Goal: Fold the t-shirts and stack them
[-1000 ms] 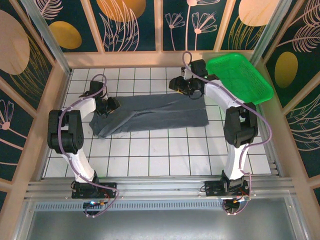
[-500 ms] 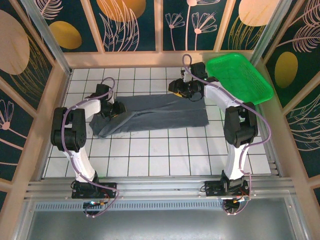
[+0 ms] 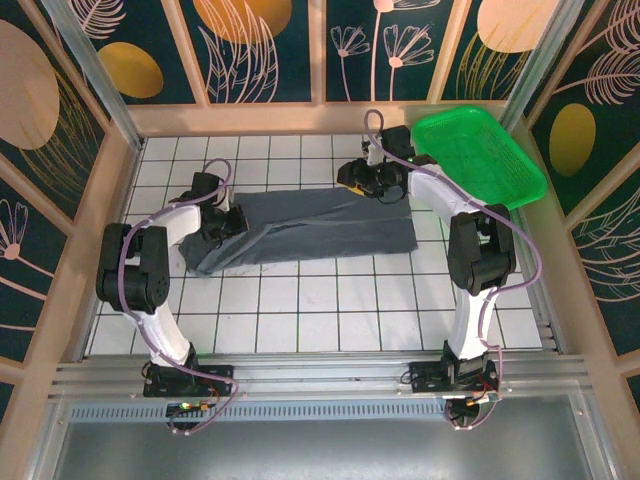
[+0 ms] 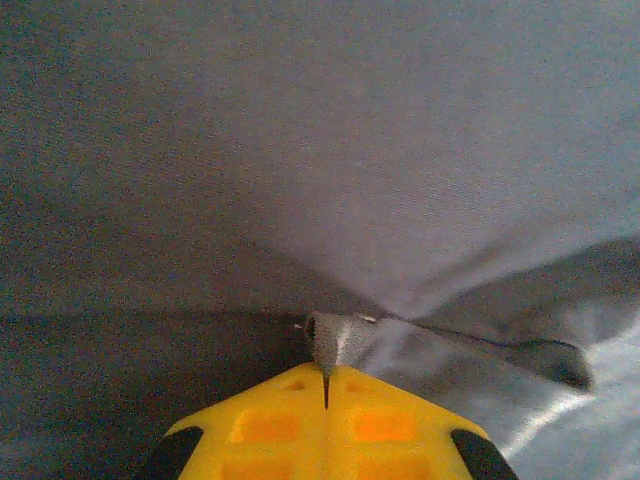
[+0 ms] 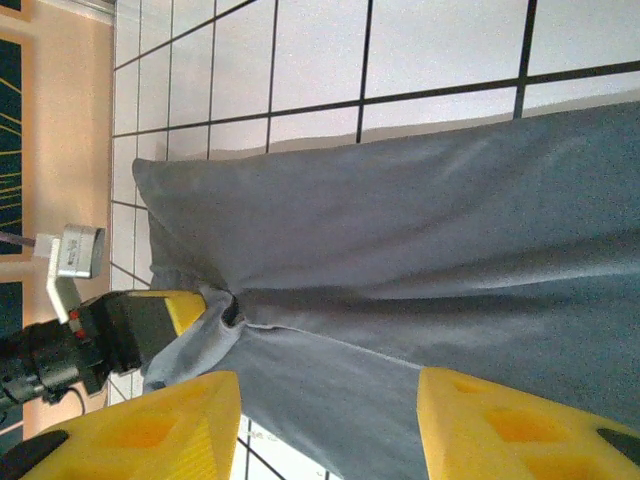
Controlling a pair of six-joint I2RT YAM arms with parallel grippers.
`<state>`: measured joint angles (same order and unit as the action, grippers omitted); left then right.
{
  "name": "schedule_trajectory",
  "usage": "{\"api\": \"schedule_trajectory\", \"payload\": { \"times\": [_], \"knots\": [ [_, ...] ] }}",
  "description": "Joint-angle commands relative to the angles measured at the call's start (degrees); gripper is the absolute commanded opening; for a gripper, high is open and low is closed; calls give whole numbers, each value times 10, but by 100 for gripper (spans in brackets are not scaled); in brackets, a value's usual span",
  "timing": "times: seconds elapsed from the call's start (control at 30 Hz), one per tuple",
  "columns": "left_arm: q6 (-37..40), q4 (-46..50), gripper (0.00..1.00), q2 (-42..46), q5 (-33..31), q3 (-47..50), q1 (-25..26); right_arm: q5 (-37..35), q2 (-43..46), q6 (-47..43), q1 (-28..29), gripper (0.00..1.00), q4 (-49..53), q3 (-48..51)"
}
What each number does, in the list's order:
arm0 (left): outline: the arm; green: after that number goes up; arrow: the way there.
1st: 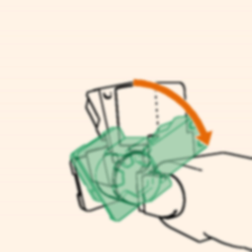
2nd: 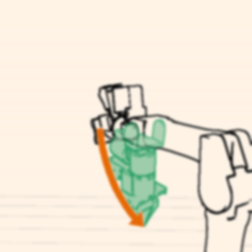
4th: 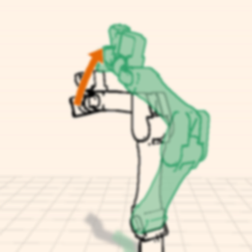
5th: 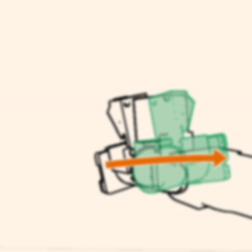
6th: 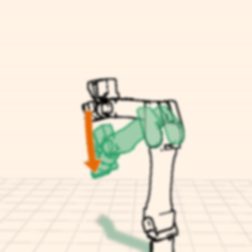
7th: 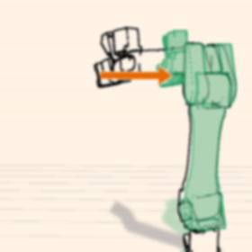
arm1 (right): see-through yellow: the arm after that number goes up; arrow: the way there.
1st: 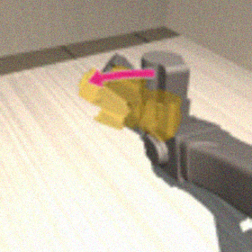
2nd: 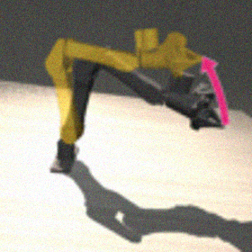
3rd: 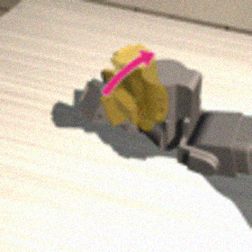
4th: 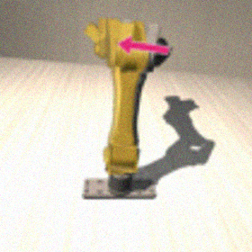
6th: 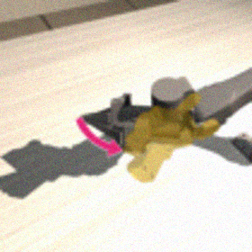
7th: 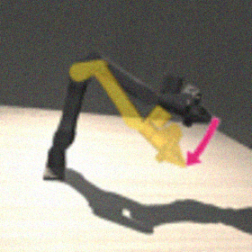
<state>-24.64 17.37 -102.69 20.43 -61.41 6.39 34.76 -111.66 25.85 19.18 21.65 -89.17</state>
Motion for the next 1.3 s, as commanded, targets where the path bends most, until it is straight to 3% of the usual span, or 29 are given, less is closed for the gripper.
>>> {"api": "schedule_trajectory", "payload": {
  "times": [0.0, 0.4, 0.73, 0.8, 0.9, 1.0, 1.17, 1.27],
  "knots": [
    [-60, 19, 0, 42, 39, 21, 22, -1, 14, 2, 1, 50, -9, 13],
    [-150, 65, 0, 75, 48, 39, 89, 2, 19, 0, 1, 49, -12, 38],
    [-112, 187, 0, 29, -25, 7, 118, 7, 28, -2, 0, 49, -12, 61],
    [-95, 214, 5, 20, -45, -4, 124, 7, 28, -4, 0, 49, -12, 62],
    [-92, 204, 35, 29, -23, -3, 125, 10, 24, -4, 1, 49, -12, 59],
    [-109, 181, 50, 66, -18, -4, 126, 13, 21, -7, 1, 49, -10, 53],
    [-133, 205, 45, 98, -100, -24, 111, 24, 32, -9, 3, 49, -39, 73],
    [-157, 208, 37, 115, -142, 1, 50, 35, 42, -23, 9, 49, -52, 88]
  ]
}}
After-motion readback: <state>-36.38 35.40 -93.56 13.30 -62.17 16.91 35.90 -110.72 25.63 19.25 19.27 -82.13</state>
